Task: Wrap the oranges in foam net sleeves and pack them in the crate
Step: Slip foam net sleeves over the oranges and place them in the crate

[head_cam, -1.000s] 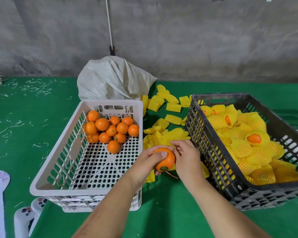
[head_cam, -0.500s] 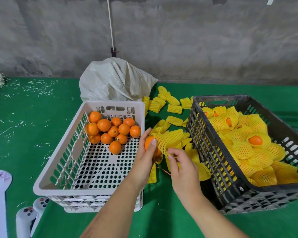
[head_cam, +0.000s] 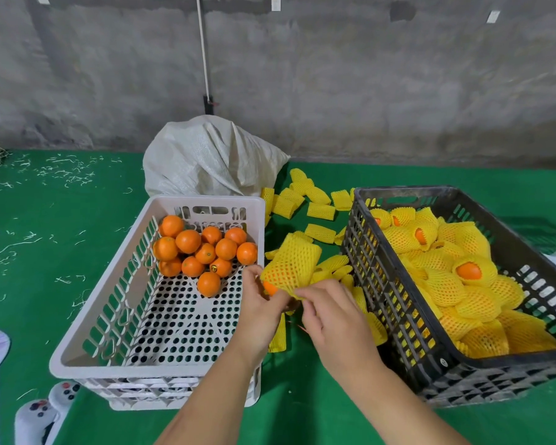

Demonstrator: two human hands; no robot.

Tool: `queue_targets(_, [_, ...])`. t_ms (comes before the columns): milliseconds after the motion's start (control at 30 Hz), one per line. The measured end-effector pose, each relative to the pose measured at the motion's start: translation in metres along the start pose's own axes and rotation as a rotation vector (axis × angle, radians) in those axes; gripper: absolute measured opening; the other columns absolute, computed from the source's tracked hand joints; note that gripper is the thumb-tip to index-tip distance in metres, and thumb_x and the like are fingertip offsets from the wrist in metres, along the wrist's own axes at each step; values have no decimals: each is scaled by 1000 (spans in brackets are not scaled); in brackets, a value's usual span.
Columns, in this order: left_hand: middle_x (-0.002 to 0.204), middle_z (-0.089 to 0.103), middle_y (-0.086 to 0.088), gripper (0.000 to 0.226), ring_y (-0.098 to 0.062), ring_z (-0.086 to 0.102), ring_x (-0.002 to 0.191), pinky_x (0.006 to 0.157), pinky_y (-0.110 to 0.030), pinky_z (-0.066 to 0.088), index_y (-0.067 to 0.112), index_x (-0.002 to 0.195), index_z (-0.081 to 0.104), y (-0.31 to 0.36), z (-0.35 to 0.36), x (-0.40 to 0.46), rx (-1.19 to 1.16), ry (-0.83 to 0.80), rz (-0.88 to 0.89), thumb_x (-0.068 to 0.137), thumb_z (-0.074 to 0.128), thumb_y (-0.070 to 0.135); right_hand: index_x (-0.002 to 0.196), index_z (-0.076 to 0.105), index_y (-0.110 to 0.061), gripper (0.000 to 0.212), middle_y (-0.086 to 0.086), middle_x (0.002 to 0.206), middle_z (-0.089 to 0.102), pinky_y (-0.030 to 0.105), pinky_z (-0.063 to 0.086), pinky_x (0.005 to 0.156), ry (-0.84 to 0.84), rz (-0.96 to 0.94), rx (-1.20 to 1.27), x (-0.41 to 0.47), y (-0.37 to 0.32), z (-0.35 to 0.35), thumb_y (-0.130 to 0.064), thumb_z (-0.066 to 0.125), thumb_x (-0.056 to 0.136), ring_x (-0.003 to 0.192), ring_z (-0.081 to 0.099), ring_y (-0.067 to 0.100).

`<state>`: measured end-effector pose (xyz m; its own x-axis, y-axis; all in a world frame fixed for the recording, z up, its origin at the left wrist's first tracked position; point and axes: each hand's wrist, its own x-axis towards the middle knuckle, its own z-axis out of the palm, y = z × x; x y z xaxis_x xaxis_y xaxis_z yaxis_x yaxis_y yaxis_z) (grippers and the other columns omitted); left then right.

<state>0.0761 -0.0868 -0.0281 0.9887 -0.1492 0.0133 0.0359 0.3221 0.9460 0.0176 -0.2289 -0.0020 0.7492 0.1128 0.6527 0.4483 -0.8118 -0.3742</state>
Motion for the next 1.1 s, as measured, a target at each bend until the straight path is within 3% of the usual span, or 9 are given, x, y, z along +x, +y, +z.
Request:
queue_targets(167, [109, 67, -8, 60, -15, 68, 95, 84, -25, 56, 38, 138, 38, 4, -2, -3, 134, -165, -50, 86, 60, 15, 114, 54, -18, 32, -4, 116, 45, 34, 48, 87, 5, 154, 71, 10, -3, 9, -7, 63, 85, 108, 51, 22])
queue_targets(267, [127, 69, -2, 69, -18, 67, 111, 97, -34, 58, 55, 141, 46, 6, -2, -5, 145, -250, -54, 94, 61, 7, 117, 54, -20, 30, -2, 125, 42, 34, 46, 93, -23, 151, 83, 15, 2, 6, -12, 51, 89, 116, 47, 23])
queue_targets(400, [114, 62, -30, 55, -35, 58, 92, 90, -62, 54, 34, 141, 54, 6, 4, -3, 131, -140, -4, 100, 65, -2, 113, 67, -10, 25, 3, 117, 53, 43, 52, 90, 7, 130, 76, 24, 19, -5, -5, 54, 93, 111, 56, 26])
queue_targets(567, [103, 73, -13, 59, -23, 67, 89, 80, -35, 58, 20, 134, 49, 0, 1, 2, 64, -8, -8, 91, 61, -19, 110, 62, -15, 25, -2, 109, 51, 33, 49, 83, -46, -22, 33, 14, -2, 5, -8, 57, 86, 100, 55, 23])
queue_targets(633, [98, 76, -1, 56, -18, 69, 87, 76, -29, 60, 19, 131, 48, -1, 0, 2, 92, -8, -10, 91, 62, -17, 122, 53, -22, 43, -6, 117, 44, 32, 51, 87, -44, 137, 89, 13, -1, 10, -7, 65, 84, 108, 53, 19])
queue_targets(767, [102, 76, 2, 58, -17, 72, 94, 79, -37, 61, 26, 128, 42, -5, -2, 2, 151, -64, -4, 91, 76, -2, 136, 48, -23, 57, -8, 125, 44, 37, 53, 94, -47, 436, 252, 19, 11, 14, -1, 67, 87, 117, 52, 13])
queue_targets(933, [98, 74, -1, 50, -19, 70, 90, 78, -44, 60, 43, 113, 52, -9, -5, 4, 128, -29, 3, 85, 77, 10, 109, 59, -16, 37, -6, 105, 51, 27, 51, 80, 81, 380, 272, 5, 14, 18, 10, 67, 83, 97, 55, 7])
queue_targets(1033, [92, 71, 12, 48, -12, 68, 83, 72, -37, 58, 42, 113, 50, -12, -7, 4, 204, -31, 19, 80, 63, 10, 101, 54, -20, 30, -4, 97, 50, 24, 48, 72, 44, 371, 298, -16, 6, 27, 0, 68, 83, 89, 54, 10])
queue_targets(1100, [94, 73, 12, 53, -12, 69, 81, 70, -34, 59, 46, 112, 48, -12, -6, 4, 235, -53, 26, 84, 64, 6, 107, 50, -31, 32, -1, 100, 54, 24, 49, 75, 34, 548, 532, -20, 1, 26, -15, 64, 82, 90, 58, 13])
